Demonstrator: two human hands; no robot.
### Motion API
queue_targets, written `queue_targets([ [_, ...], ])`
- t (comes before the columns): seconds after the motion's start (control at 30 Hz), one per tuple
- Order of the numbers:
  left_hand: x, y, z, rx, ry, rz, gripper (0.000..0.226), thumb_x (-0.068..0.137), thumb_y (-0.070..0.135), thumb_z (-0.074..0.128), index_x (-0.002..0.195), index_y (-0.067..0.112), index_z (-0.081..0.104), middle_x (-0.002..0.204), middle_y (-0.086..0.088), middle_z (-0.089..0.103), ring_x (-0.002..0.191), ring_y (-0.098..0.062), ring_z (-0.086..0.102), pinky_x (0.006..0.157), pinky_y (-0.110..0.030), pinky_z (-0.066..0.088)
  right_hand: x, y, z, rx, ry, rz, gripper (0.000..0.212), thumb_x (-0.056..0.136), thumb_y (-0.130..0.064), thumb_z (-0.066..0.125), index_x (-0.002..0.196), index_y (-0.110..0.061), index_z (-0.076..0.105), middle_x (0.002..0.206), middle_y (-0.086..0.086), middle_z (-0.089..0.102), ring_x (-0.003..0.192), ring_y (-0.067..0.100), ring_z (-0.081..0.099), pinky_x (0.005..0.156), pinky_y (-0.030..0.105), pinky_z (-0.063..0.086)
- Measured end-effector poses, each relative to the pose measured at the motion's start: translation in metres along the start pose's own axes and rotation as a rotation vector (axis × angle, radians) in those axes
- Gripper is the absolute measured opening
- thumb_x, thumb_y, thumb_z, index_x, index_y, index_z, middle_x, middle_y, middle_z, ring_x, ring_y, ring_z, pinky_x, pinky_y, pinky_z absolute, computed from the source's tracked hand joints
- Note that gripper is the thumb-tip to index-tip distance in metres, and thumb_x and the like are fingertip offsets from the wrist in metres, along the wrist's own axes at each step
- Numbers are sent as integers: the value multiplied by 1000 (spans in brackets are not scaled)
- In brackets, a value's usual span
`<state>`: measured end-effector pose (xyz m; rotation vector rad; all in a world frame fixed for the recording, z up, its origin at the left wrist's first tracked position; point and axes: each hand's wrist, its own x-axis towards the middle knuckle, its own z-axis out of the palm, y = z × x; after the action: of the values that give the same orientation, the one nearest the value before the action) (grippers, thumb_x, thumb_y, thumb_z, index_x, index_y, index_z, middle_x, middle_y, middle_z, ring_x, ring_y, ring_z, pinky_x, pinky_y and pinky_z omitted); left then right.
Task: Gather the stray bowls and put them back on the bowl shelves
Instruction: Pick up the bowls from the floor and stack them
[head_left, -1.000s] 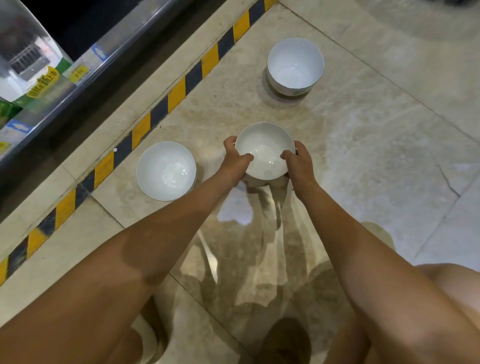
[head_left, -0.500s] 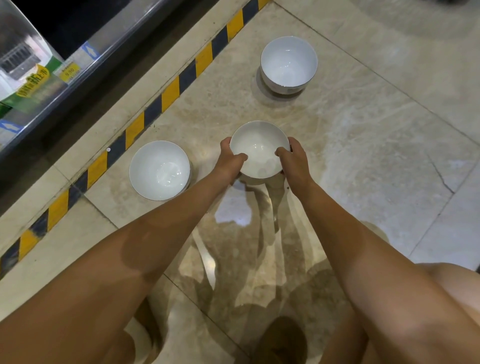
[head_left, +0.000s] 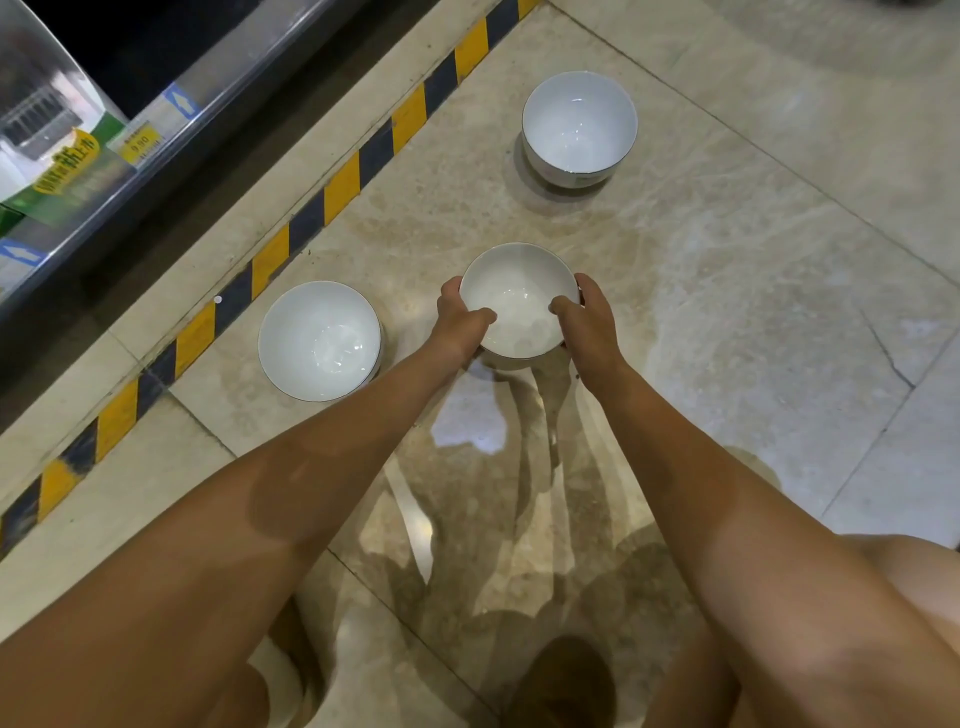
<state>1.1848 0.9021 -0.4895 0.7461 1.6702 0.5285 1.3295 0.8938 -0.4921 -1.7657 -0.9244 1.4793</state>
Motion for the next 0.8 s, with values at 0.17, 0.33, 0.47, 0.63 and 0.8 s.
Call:
queue_targets([
  [0.17,-1,0,0,-13,-13,28,68,87,2,52,145,17,20,141,-11,37,126,-31,43,102,-48,45,-1,2,-1,-2,3,-22,38,76,-16,47,113,-17,54,100,-2,56,96,23,57,75,35,51],
  [0.33,-2,-2,0,-40,-41,54,74,87,1,51,148,21,14,143,-8,35,126,-30,42,103,-48,45,-4,3,-1,4,-2,-20,43,71,-20,46,114,-18,53,101,-3,56,100,25,57,80,39,53],
  [0.47,-3,-5,-2,-31,-55,78,74,87,2,49,149,22,13,141,-9,37,125,-29,43,96,-40,49,-7,5,0,-36,-17,-30,62,70,-24,46,132,-20,44,120,2,54,110,25,55,89,41,53],
  [0.63,-12,-7,-6,155,-17,211,68,87,6,48,148,19,21,148,-4,31,129,-23,38,65,-9,41,-13,2,5,-231,53,-128,58,77,-23,51,134,-18,43,136,4,45,125,25,41,101,39,44],
  [0.8,-39,-8,-29,453,167,396,59,83,26,46,141,15,37,147,-3,39,132,-23,38,101,-37,40,-33,-9,17,-503,129,-333,51,83,-11,53,134,-7,42,140,8,43,135,25,28,100,36,40],
])
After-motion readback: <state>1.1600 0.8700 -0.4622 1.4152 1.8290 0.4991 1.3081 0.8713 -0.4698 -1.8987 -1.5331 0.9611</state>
